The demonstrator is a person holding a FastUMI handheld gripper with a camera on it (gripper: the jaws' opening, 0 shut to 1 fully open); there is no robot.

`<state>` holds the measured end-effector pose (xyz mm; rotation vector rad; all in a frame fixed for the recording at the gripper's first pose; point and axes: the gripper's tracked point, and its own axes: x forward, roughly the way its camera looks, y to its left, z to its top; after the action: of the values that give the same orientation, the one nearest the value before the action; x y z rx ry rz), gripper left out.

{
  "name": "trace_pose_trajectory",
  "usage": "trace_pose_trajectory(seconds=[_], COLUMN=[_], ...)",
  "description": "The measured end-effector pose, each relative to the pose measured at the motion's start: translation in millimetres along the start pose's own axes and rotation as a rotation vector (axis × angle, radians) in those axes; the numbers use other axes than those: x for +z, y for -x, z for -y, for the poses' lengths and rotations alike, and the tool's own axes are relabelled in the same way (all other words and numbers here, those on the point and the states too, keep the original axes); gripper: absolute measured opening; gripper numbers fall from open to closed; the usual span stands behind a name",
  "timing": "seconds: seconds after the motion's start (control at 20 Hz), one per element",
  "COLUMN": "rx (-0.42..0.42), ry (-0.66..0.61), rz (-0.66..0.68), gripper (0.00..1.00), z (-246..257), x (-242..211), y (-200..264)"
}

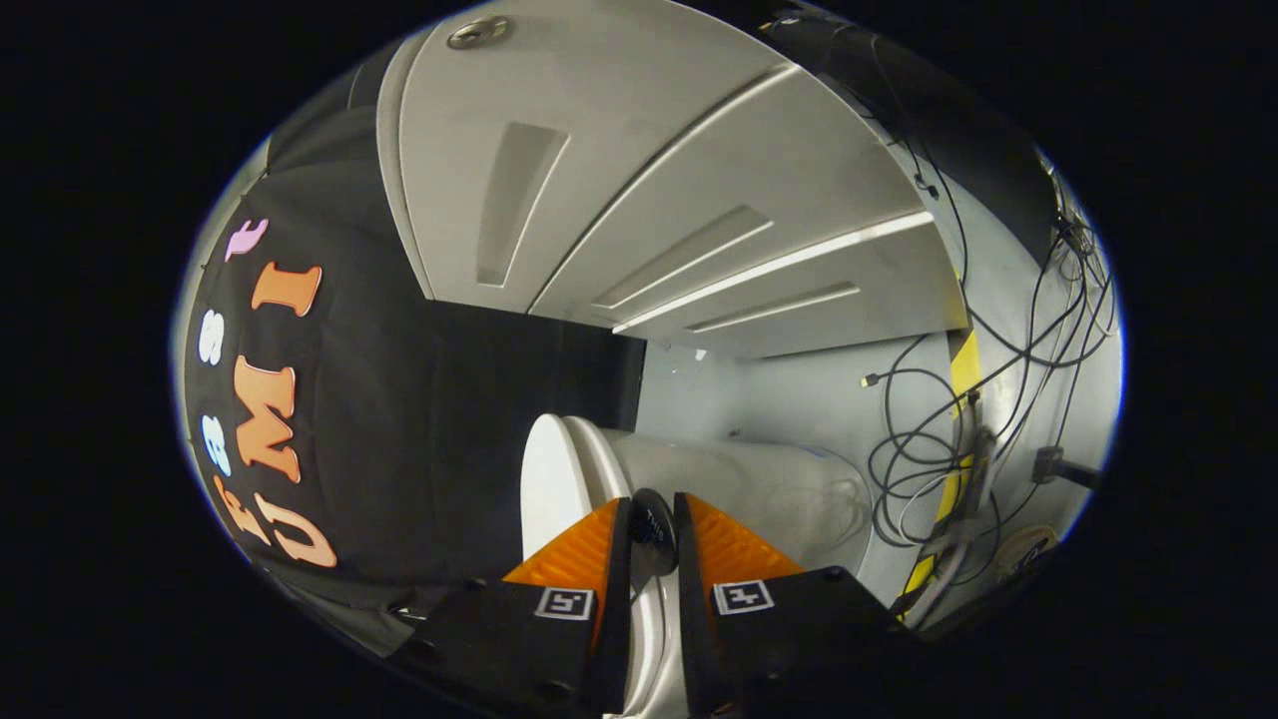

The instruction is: Open the toilet lid.

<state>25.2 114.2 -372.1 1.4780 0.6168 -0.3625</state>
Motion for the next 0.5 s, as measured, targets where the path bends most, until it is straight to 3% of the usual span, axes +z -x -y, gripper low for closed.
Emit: trace_pose_trajectory(seconds=[0.1, 0.15, 0.2, 0.4, 0.5], rx=[0.06, 0.074, 0.094, 0.069, 0.08], ry=[-0.097, -0.133, -0.145, -0.056, -0.084], rz=[-0.011, -0.004, 0.001, 0.032, 0.004], gripper=[0.23, 0.11, 0.09, 0.08, 0.08], z=[-3.1, -3.6, -6.0, -5.1, -4.9], x=[-0.9, 1.8, 4.7, 4.2, 3.3], y=[1.8, -0.5, 0.3, -2.8, -0.6])
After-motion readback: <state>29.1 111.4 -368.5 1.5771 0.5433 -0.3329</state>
